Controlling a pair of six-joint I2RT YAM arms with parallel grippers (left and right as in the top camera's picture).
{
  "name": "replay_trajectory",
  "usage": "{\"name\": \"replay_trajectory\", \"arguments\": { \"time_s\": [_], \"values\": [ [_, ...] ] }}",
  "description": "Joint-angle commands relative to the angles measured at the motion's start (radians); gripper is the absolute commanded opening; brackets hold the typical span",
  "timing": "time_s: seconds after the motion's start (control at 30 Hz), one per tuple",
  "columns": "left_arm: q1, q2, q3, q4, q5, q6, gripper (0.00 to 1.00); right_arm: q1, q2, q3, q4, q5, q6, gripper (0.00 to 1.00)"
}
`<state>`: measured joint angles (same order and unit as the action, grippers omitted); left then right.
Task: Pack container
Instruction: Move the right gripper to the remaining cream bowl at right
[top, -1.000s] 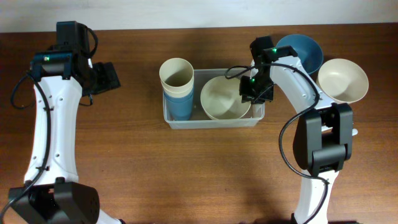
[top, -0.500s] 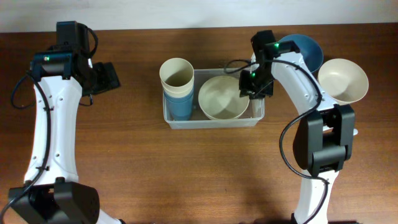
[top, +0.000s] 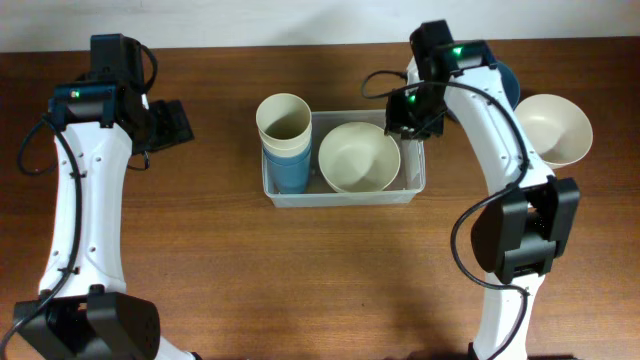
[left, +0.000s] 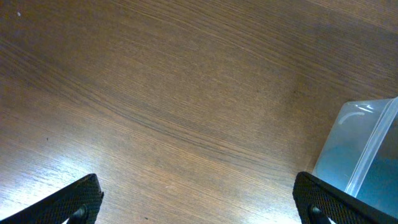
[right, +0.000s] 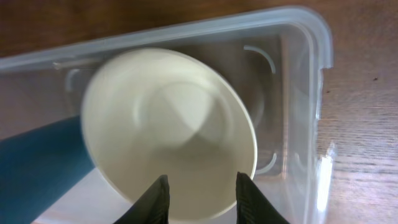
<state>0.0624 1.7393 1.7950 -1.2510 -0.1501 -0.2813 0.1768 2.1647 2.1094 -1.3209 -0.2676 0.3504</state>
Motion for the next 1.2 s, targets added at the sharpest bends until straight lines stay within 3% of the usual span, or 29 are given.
{"name": "replay_trajectory", "arguments": {
  "time_s": [0.0, 0.07, 0.2, 0.3, 0.57, 0.7, 0.9, 1.17],
  "values": [
    [0.004, 0.0, -0.011, 0.002, -0.004, -0.01, 1.0, -0.031, 0.0, 0.145, -0.048, 0.001, -0.013, 0.31],
    [0.004, 0.0, -0.011, 0.002, -0.004, -0.01, 1.0, -0.08, 0.0, 0.267, -0.122, 0.035, -0.013, 0.37],
    [0.004, 0.0, -0.011, 0.002, -0.004, -0.01, 1.0, -0.178, 0.0, 0.388, -0.229, 0.116, -0.013, 0.71],
    [0.004, 0.0, -0.011, 0.002, -0.004, -0.01, 1.0, -0.281, 0.0, 0.407, -0.294, 0.169, -0.013, 0.82],
    [0.004, 0.0, -0.011, 0.002, -0.004, -0.01, 1.0, -0.493, 0.002, 0.338, -0.34, 0.21, -0.001, 0.87],
    [0.004, 0.0, -0.011, 0.002, -0.004, -0.01, 1.0, -0.563, 0.002, 0.237, -0.307, 0.303, 0.071, 0.99],
    [0.004, 0.0, -0.011, 0.002, -0.004, -0.01, 1.0, -0.66, 0.002, -0.009, -0.144, 0.271, 0.115, 0.99],
    [0.004, 0.0, -0.011, 0.002, -0.004, -0.01, 1.0, -0.691, 0.002, -0.058, -0.053, 0.269, 0.115, 0.99]
  ]
}}
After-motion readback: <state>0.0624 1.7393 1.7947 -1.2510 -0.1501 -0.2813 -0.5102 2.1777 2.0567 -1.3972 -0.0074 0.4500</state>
